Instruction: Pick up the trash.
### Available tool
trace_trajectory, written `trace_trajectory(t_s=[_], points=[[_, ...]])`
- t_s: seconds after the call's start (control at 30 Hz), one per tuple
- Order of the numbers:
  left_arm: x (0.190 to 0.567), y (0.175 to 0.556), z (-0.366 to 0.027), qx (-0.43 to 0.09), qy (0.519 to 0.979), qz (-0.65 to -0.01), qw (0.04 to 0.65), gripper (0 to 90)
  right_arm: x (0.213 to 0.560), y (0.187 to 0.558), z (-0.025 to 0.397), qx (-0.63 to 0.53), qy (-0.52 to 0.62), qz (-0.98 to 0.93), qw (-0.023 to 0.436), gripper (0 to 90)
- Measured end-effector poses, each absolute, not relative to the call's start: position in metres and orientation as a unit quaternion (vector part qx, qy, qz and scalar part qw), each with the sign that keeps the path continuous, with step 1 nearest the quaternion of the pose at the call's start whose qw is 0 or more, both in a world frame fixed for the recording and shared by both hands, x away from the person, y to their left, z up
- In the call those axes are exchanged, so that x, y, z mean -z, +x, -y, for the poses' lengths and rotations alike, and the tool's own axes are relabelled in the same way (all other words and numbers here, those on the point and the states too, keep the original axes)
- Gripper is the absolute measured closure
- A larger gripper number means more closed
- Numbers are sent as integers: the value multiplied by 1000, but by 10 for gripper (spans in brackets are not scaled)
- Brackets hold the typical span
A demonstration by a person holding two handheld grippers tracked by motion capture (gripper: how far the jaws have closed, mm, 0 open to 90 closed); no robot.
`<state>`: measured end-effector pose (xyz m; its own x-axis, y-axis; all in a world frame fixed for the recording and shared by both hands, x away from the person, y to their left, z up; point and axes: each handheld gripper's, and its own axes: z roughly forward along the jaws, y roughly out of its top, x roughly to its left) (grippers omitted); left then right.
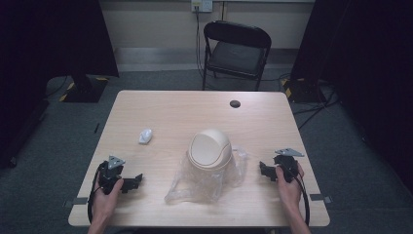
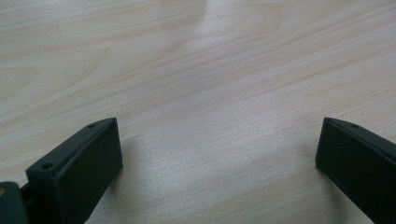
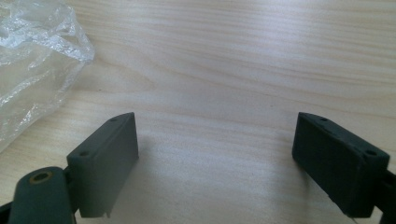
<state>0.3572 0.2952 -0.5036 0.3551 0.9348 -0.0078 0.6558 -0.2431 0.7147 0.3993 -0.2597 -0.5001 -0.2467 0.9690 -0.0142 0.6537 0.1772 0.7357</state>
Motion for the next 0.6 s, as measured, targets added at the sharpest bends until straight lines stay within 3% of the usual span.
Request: trace_trajectory(t_s=[0.33, 0.47, 0.5, 0.6], points=[[503, 353, -296, -219, 752, -530, 325, 30, 500, 399, 260, -314, 560, -725, 251, 137], [501, 349, -297, -221, 749, -534, 323, 83, 500, 399, 260, -314, 559, -725, 252, 137], [499, 346, -298, -223, 748, -534, 325, 168, 500, 398, 260, -314, 559, -725, 253, 137], [496, 345, -301, -190, 750, -531, 345, 166, 500, 397, 260, -314, 558, -725, 253, 137]])
